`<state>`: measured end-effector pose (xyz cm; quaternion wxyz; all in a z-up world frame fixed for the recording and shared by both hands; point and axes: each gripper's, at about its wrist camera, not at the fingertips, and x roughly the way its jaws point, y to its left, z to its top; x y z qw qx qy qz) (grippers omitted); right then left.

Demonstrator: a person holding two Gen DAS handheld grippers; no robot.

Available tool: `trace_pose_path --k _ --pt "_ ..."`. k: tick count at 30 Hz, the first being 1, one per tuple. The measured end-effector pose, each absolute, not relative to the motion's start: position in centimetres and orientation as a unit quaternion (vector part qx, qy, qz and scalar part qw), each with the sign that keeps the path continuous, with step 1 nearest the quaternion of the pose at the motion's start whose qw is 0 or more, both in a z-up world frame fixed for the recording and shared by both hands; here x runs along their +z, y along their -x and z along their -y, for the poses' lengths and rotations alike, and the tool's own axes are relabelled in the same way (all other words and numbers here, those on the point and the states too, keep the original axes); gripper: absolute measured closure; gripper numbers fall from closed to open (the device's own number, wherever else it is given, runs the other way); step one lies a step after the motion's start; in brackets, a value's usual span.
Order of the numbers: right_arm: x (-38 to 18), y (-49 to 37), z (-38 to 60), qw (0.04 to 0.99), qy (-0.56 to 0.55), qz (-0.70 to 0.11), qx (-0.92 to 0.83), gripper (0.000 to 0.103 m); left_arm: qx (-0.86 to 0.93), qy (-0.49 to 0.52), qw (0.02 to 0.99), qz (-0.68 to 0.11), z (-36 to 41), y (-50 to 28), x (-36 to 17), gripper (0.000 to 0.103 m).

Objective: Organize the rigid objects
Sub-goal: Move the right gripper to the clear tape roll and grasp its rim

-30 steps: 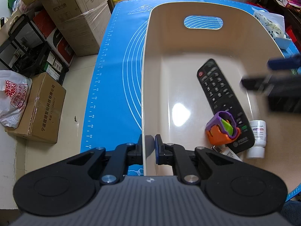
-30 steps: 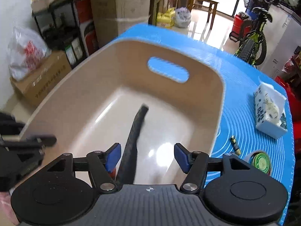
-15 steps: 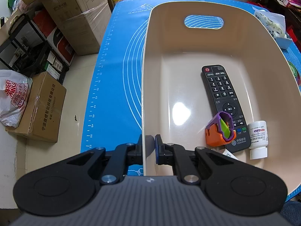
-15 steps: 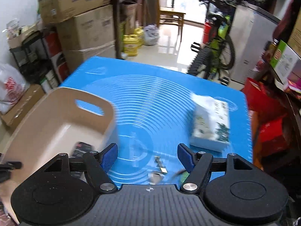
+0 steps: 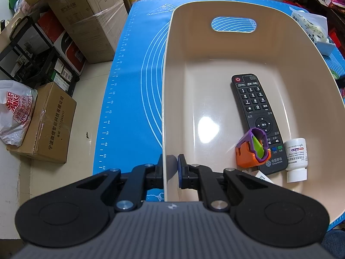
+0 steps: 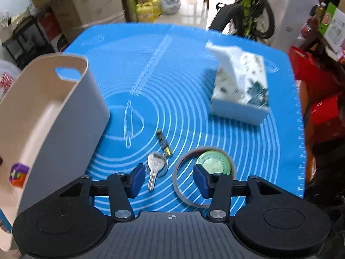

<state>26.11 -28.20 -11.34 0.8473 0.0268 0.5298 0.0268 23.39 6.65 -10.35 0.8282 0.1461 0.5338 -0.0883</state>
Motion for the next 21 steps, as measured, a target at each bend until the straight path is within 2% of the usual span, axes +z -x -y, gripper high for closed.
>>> trace_pose_path --k 2,12,15,16,17,18,20,21 --pt "-12.2 -26.2 28.0 0.837 -0.022 -0.545 0.036 0.054 -0.088 -0.146 0.828 -0.534 -6.6 -23.4 -10.4 0.091" --pt "-14.8 -26.1 28.0 0.82 0.0 -0.571 0.051 0.055 -0.088 -0.148 0.828 -0.534 -6.6 -23.3 -10.4 0.091" --pt "-15.5 -26.3 27.7 0.817 0.019 -0.575 0.049 0.059 -0.088 -0.148 0.828 -0.534 -6.6 -23.3 -10.4 0.091" --pt "-15.6 -26.3 27.6 0.816 0.027 -0.575 0.046 0.062 -0.087 -0.147 0.828 -0.534 -6.7 -23.3 -10.4 0.091" --pt "-15.7 -26.3 27.5 0.817 0.033 -0.574 0.046 0.07 -0.087 -0.147 0.828 -0.534 -6.6 -23.4 -10.4 0.091" --pt "-15.7 -26.4 27.5 0.818 0.031 -0.572 0.052 0.071 -0.087 -0.147 0.828 -0.534 -6.6 -23.3 -10.4 0.091" --pt "-15.6 -26.3 27.4 0.819 0.033 -0.571 0.054 0.085 -0.087 -0.148 0.828 -0.534 -6.6 -23.3 -10.4 0.091" --pt "-15.6 -26.3 27.3 0.819 0.041 -0.57 0.054 0.086 -0.087 -0.148 0.828 -0.534 -6.6 -23.4 -10.4 0.091"
